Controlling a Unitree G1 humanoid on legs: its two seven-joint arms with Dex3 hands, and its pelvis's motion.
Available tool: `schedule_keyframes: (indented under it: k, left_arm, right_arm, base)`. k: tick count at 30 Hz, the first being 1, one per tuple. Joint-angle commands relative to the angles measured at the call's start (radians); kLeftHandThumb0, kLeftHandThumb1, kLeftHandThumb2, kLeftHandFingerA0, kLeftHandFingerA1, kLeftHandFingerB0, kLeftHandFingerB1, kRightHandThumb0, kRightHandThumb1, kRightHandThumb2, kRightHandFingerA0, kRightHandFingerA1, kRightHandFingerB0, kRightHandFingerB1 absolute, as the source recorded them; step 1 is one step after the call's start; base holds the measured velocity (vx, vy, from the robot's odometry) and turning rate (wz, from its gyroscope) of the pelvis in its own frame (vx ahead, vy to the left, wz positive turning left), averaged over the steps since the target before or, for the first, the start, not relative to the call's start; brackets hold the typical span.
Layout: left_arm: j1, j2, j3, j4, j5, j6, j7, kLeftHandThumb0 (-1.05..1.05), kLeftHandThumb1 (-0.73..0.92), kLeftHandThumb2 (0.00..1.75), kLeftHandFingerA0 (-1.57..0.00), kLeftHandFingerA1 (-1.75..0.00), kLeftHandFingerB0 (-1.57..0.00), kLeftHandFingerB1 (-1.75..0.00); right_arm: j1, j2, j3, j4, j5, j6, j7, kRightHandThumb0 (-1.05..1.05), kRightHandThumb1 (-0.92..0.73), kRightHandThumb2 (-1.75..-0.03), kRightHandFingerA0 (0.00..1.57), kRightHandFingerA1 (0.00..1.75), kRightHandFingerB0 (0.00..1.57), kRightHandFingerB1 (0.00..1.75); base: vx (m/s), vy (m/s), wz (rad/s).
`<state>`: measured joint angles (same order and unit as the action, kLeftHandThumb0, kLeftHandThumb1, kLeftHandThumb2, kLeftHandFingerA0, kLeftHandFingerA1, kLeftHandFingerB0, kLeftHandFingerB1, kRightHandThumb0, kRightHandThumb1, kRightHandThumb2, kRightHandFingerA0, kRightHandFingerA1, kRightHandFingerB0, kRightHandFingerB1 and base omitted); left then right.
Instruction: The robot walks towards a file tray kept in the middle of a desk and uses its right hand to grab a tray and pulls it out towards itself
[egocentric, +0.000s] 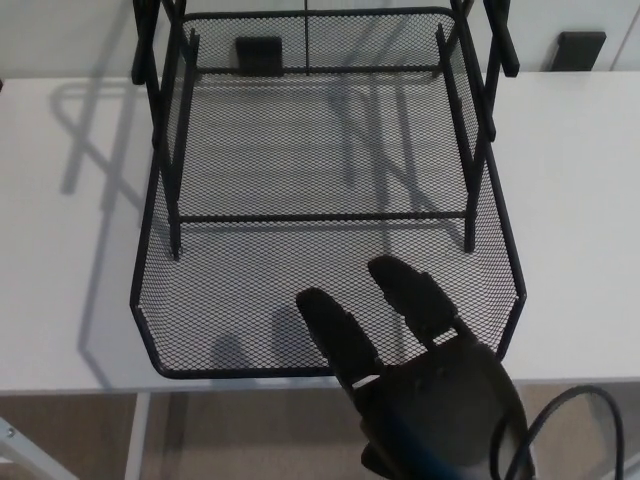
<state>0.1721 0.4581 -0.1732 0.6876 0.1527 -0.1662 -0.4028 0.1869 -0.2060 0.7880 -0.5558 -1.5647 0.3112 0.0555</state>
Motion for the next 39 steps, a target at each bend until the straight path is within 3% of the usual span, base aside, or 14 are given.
schedule_keyframes:
  k: [1,6,10,12,13,14,17,19,23,24,27,32,33,39]
  left_arm:
    - [0.003,0.026,-0.001,-0.003,0.018,-0.028,-0.005,-0.56,0.20,0.68,-0.74,-0.67,-0.54,-0.59]
    - [0.024,0.023,0.029,-0.038,-0.047,0.007,-0.070,-0.47,0.26,0.49,-0.76,-0.63,-0.55,-0.54]
    - [0.009,0.017,0.026,0.009,-0.038,-0.022,-0.062,-0.53,0.19,0.66,-0.68,-0.66,-0.49,-0.57]
    - [0.006,0.017,0.021,-0.014,-0.020,0.025,-0.038,-0.43,0.21,0.64,-0.69,-0.64,-0.52,-0.56]
    - [0.004,0.018,0.021,-0.017,-0.019,0.032,-0.038,-0.41,0.22,0.64,-0.67,-0.63,-0.52,-0.55]
    - [0.003,0.021,0.020,-0.019,-0.017,0.040,-0.040,-0.42,0.23,0.65,-0.65,-0.62,-0.51,-0.54]
    - [0.000,0.016,0.018,-0.028,-0.014,0.063,-0.035,-0.38,0.23,0.63,-0.63,-0.61,-0.50,-0.52]
    - [-0.004,0.021,0.005,-0.026,0.004,0.047,-0.029,-0.38,0.24,0.64,-0.63,-0.61,-0.50,-0.53]
    - [-0.021,0.023,-0.002,0.008,0.012,0.021,-0.027,-0.41,0.22,0.64,-0.65,-0.62,-0.52,-0.54]
    - [-0.025,0.025,-0.004,0.022,0.013,0.009,-0.031,-0.42,0.23,0.65,-0.64,-0.62,-0.51,-0.55]
    - [-0.030,0.031,-0.018,0.044,0.032,-0.015,-0.022,-0.47,0.22,0.66,-0.66,-0.61,-0.52,-0.55]
    - [-0.036,0.028,-0.017,0.061,0.028,-0.013,-0.023,-0.45,0.22,0.65,-0.67,-0.62,-0.53,-0.56]
    - [-0.035,0.030,-0.020,0.057,0.030,-0.011,-0.023,-0.45,0.22,0.65,-0.68,-0.61,-0.53,-0.55]
    - [-0.037,0.029,-0.028,0.059,0.037,-0.013,-0.024,-0.45,0.22,0.65,-0.68,-0.62,-0.53,-0.55]
  right_arm:
    - [0.135,0.048,0.195,-0.261,-0.046,-0.124,0.069,-0.65,-0.35,-0.82,0.00,0.28,0.00,0.29]
    - [0.146,0.020,0.198,-0.414,0.015,-0.192,0.114,-0.57,-0.27,-0.81,0.00,0.37,0.00,0.27]
    - [0.189,0.032,0.165,-0.491,0.176,-0.258,0.126,-0.63,-0.34,-0.84,0.01,0.40,0.02,0.36]
    - [0.216,0.053,0.090,-0.491,0.286,-0.349,0.068,-0.40,-0.03,-0.80,0.04,0.55,0.00,0.51]
    - [0.233,0.065,0.027,-0.491,0.357,-0.410,0.066,-1.02,-0.53,-0.59,0.06,0.56,0.12,0.41]
    - [0.250,0.065,-0.051,-0.491,0.461,-0.488,0.012,-1.02,-0.57,-0.59,0.17,0.56,0.24,0.39]
    - [0.251,-0.008,-0.291,-0.491,0.723,-0.652,-0.057,-0.38,-0.44,-0.69,0.23,0.62,0.28,0.43]
    - [0.278,-0.055,-0.482,-0.491,1.010,-0.758,0.023,-0.45,-0.36,-0.78,0.29,0.63,0.26,0.53]
    - [0.355,-0.360,-0.714,-0.491,1.437,-0.887,-0.018,-0.54,-0.34,-0.79,0.46,0.64,0.38,0.54]
    - [0.386,-0.416,-0.778,-0.491,1.509,-0.910,-0.013,-0.53,-0.44,-0.55,0.61,0.59,0.55,0.44]
    - [0.480,-0.621,-0.895,-0.491,1.858,-1.016,0.025,-0.50,-0.52,-0.60,1.12,0.57,0.91,0.53]
    - [0.607,-0.711,-1.090,-0.491,2.075,-1.035,0.155,-0.43,-0.43,-0.62,1.25,0.62,1.08,0.62]
    - [0.643,-0.711,-1.100,-0.491,2.081,-1.051,0.173,-0.43,-0.27,-0.74,1.20,0.86,1.00,0.77]
    - [0.688,-0.665,-1.361,-0.491,2.260,-0.867,0.557,-0.30,-0.45,-0.54,1.14,0.57,0.99,0.55]
  base:
    - [0.00,0.000,0.00]
    - [0.00,0.000,0.00]
    - [0.00,0.000,0.00]
    - [0.00,0.000,0.00]
    - [0.00,0.000,0.00]
    - [0.00,0.000,0.00]
    - [0.00,0.000,0.00]
    - [0.00,0.000,0.00]
    - [0.00,0.000,0.00]
    - [0.00,0.000,0.00]
    - [0.00,0.000,0.00]
    - [0.00,0.000,0.00]
    - [0.00,0.000,0.00]
    - [0.00,0.000,0.00]
